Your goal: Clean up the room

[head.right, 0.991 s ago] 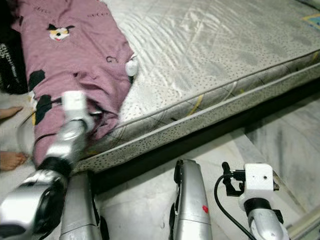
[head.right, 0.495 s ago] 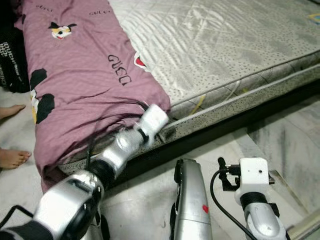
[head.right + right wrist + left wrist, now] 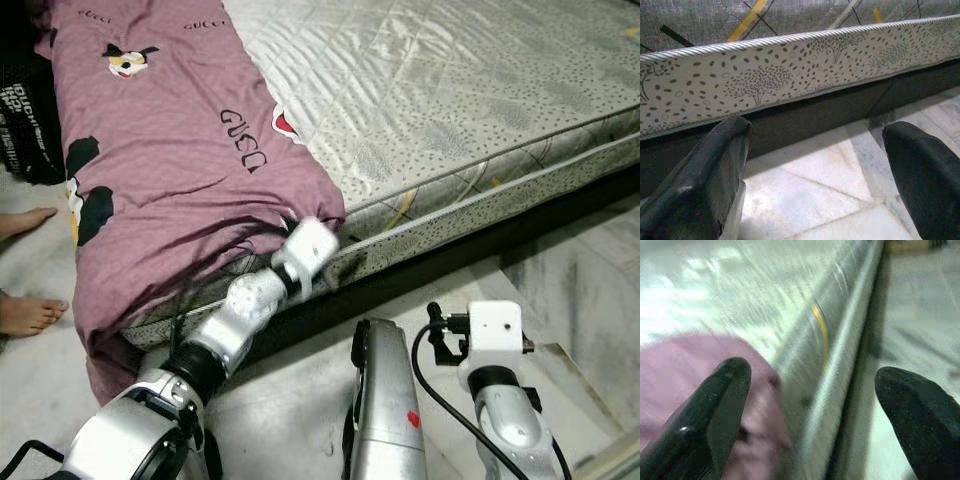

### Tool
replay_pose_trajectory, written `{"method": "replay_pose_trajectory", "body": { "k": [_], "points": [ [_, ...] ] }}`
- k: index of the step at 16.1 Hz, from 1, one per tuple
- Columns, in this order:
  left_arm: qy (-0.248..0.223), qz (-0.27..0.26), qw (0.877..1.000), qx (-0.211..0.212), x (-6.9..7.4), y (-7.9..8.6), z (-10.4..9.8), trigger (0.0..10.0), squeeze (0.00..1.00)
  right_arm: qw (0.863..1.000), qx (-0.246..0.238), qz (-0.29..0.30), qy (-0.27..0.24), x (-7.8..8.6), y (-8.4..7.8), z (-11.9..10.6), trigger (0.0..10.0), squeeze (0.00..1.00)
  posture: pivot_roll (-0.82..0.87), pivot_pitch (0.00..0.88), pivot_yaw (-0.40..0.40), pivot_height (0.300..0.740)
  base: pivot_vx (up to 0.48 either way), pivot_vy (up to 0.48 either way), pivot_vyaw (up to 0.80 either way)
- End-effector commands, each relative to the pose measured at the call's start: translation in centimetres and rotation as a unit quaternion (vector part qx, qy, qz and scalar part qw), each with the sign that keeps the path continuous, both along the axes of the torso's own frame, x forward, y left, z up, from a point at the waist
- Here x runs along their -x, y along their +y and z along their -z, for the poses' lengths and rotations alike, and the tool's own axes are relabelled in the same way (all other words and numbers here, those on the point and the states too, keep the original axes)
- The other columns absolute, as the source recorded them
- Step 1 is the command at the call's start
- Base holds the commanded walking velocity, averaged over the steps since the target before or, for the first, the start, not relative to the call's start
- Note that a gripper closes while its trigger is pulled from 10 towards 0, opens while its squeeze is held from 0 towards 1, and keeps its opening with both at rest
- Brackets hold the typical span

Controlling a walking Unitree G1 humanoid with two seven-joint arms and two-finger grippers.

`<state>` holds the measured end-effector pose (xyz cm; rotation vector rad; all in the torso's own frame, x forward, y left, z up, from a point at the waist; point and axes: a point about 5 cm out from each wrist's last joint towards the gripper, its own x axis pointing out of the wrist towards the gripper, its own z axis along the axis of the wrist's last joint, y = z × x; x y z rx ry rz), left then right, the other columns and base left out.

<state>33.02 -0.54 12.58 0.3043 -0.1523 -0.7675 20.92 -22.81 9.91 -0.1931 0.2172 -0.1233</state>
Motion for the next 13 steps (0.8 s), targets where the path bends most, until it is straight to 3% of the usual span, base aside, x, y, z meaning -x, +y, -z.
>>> {"method": "replay_pose_trajectory", "body": {
  "k": [1, 4, 5, 6, 8, 11, 13],
  "points": [
    [-0.063, 0.046, 0.997, 0.001, 0.5, -0.4, -2.0, 10.0, 0.00, 1.000, 0.012, 0.010, -0.010, -0.4, 0.2, -0.1, 10.0, 0.00, -0.13, 0.112, 0.053, 0.463, 0.000, 0.000, 0.00],
    [-0.138, 0.043, 0.989, 0.002, 0.8, 0.8, -4.1, 10.0, 0.00, 0.998, -0.001, 0.028, -0.052, -2.4, 1.0, -1.4, 10.0, 0.00, -0.12, 0.092, 0.063, 0.463, 0.000, 0.000, 0.00],
    [-0.163, 0.006, 0.986, 0.014, 0.5, 2.0, -4.8, 10.0, 0.00, 0.998, -0.013, 0.028, -0.059, -3.4, 1.8, -1.6, 10.0, 0.00, -0.10, 0.074, 0.073, 0.463, 0.000, 0.000, 0.00],
    [-0.162, -0.099, 0.980, 0.056, -0.1, 5.2, -5.3, 10.0, 0.00, 0.996, -0.043, 0.023, -0.068, -4.7, 3.1, -1.6, 10.0, 0.00, -0.08, 0.060, 0.075, 0.463, 0.000, 0.000, 0.00],
    [-0.097, -0.246, 0.960, 0.088, 0.1, 11.2, -3.1, 10.0, 0.00, 0.994, -0.074, 0.013, -0.075, -5.5, 4.5, -1.4, 10.0, 0.00, -0.03, 0.033, 0.076, 0.463, 0.000, 0.000, 0.00],
    [-0.039, -0.395, 0.914, 0.086, 3.3, 19.4, 0.3, 10.0, 0.00, 0.993, -0.091, -0.004, -0.081, -6.7, 6.1, -1.1, 10.0, 0.00, 0.03, 0.006, 0.074, 0.463, 0.000, 0.000, 0.00],
    [-0.034, -0.422, 0.902, 0.089, 4.4, 21.0, 1.0, 10.0, 0.00, 0.992, -0.095, 0.000, -0.081, -7.2, 6.2, -1.0, 10.0, 0.00, 0.05, 0.000, 0.071, 0.463, 0.000, 0.000, 0.00]
  ]
}}
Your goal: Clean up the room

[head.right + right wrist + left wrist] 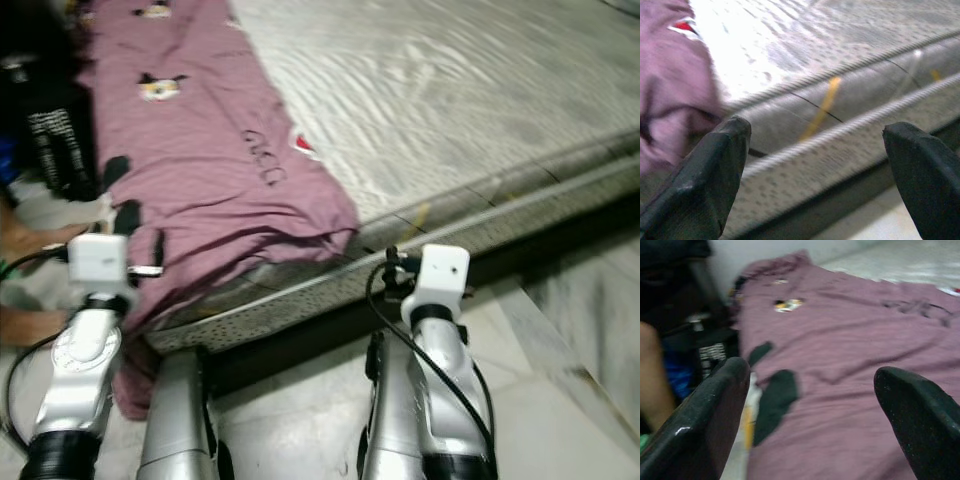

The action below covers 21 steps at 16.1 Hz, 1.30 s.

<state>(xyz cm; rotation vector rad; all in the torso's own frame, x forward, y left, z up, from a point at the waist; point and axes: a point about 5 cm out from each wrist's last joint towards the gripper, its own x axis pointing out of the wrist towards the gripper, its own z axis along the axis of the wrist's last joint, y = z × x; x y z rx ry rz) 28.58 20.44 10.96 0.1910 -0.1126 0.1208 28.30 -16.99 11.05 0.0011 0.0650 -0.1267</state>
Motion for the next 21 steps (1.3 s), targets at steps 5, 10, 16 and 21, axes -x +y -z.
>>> {"method": "replay_pose_trajectory", "body": {
  "k": [5, 10, 16, 21],
  "points": [
    [0.009, -0.016, 1.000, 0.021, 0.0, -0.5, -0.4, 10.0, 0.00, 0.997, -0.045, -0.051, -0.040, -2.0, 1.9, -0.8, 10.0, 0.00, 0.07, 0.000, 0.072, 0.501, 0.000, 0.000, 0.00],
    [0.019, -0.004, 0.999, 0.026, -0.2, -0.8, 0.0, 10.0, 0.00, 0.995, -0.055, -0.068, -0.049, -2.5, 3.1, -0.9, 10.0, 0.00, 0.07, 0.000, 0.049, 0.549, 0.000, 0.000, 0.00],
    [0.025, 0.025, 0.998, 0.057, -1.7, -2.9, -0.3, 10.0, 0.00, 0.994, -0.060, -0.066, -0.066, -2.9, 3.9, -1.4, 10.0, 0.00, 0.05, 0.000, 0.085, 0.627, 0.000, 0.000, 0.00],
    [0.014, 0.038, 0.998, 0.046, -2.3, -4.0, -0.9, 10.0, 0.00, 0.995, -0.048, -0.055, -0.061, -2.4, 3.2, -0.9, 10.0, 0.00, 0.02, 0.000, 0.079, 0.675, 0.000, 0.000, 0.00]
  ]
}}
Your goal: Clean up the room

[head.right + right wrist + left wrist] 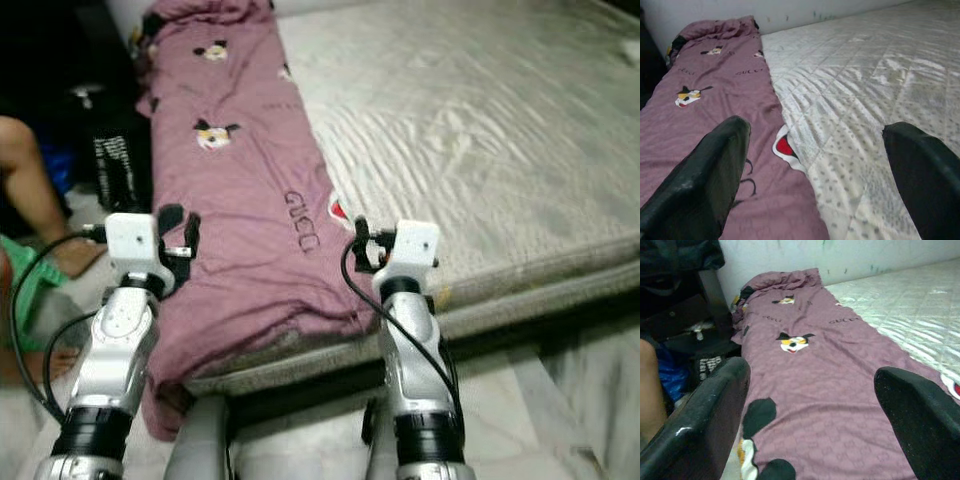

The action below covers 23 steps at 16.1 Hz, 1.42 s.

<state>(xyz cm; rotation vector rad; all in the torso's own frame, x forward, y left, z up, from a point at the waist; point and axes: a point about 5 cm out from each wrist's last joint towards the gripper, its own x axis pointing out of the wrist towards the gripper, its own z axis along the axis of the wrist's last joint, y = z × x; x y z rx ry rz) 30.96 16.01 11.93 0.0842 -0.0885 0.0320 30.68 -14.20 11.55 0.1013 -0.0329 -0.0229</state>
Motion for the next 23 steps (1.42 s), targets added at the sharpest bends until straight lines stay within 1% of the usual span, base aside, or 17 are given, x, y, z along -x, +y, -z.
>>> {"method": "replay_pose_trajectory", "body": {
  "k": [1, 3, 6, 9, 10, 12, 15, 18, 20, 21, 23],
  "points": [
    [0.004, -0.013, 1.000, -0.002, 0.0, 0.3, 0.0, 10.0, 0.00, 1.000, 0.010, -0.003, 0.001, 0.3, 0.1, 0.2, 10.0, 0.00, 0.03, 0.000, 0.070, 0.689, 0.000, 0.000, 0.00],
    [0.007, -0.014, 1.000, -0.002, 0.1, 0.1, 0.1, 10.0, 0.00, 1.000, 0.015, -0.001, 0.007, 0.6, 0.0, 0.6, 10.0, 0.00, 0.03, 0.000, 0.066, 0.709, 0.000, 0.000, 0.00],
    [0.015, -0.008, 1.000, -0.003, 0.5, 0.0, 0.8, 10.0, 0.00, 1.000, 0.021, 0.004, 0.006, 0.9, -0.5, 0.6, 10.0, 0.00, 0.01, 0.000, 0.069, 0.740, 0.000, 0.000, 0.00],
    [0.021, 0.000, 1.000, -0.011, 0.5, 0.2, 1.3, 10.0, 0.00, 0.999, 0.037, 0.015, 0.009, 1.5, -1.6, 1.0, 10.0, 0.00, 0.00, 0.000, 0.076, 0.740, 0.000, 0.000, 0.00],
    [0.022, 0.000, 1.000, -0.012, 0.5, 0.2, 1.4, 10.0, 0.00, 0.999, 0.040, 0.016, 0.011, 1.6, -1.7, 1.1, 10.0, 0.00, 0.00, 0.000, 0.079, 0.740, 0.000, 0.000, 0.00],
    [0.029, 0.001, 0.999, -0.016, 0.4, 0.5, 1.9, 10.0, 0.00, 0.998, 0.050, 0.020, 0.021, 2.1, -1.9, 2.1, 10.0, 0.00, 0.00, 0.000, 0.089, 0.740, 0.000, 0.000, 0.00],
    [0.034, 0.007, 0.999, -0.026, 0.4, 0.3, 2.5, 10.0, 0.00, 0.998, 0.056, 0.020, 0.036, 2.7, -2.0, 3.3, 10.0, 0.00, -0.01, 0.000, 0.100, 0.740, 0.000, 0.000, 0.00],
    [0.025, 0.011, 0.999, -0.024, 0.6, 0.3, 2.3, 10.0, 0.00, 0.998, 0.055, 0.022, 0.034, 2.9, -2.1, 3.6, 10.0, 0.00, -0.01, 0.000, 0.113, 0.740, 0.000, 0.000, 0.00],
    [0.020, 0.013, 0.999, -0.024, 1.0, 0.5, 2.2, 10.0, 0.00, 0.999, 0.044, 0.019, 0.025, 2.5, -1.5, 3.4, 10.0, 0.00, 0.00, 0.000, 0.108, 0.740, 0.000, 0.000, 0.00],
    [0.021, 0.009, 0.999, -0.028, 1.1, 0.9, 2.4, 10.0, 0.00, 0.999, 0.045, 0.014, 0.024, 2.4, -1.1, 3.3, 10.0, 0.00, 0.01, 0.000, 0.100, 0.740, 0.000, 0.000, 0.00],
    [0.025, 0.003, 0.999, -0.030, 1.3, 1.2, 2.6, 10.0, 0.00, 0.998, 0.054, 0.011, 0.026, 2.3, -0.9, 3.5, 10.0, 0.00, 0.02, 0.000, 0.098, 0.740, 0.000, 0.000, 0.00]
  ]
}}
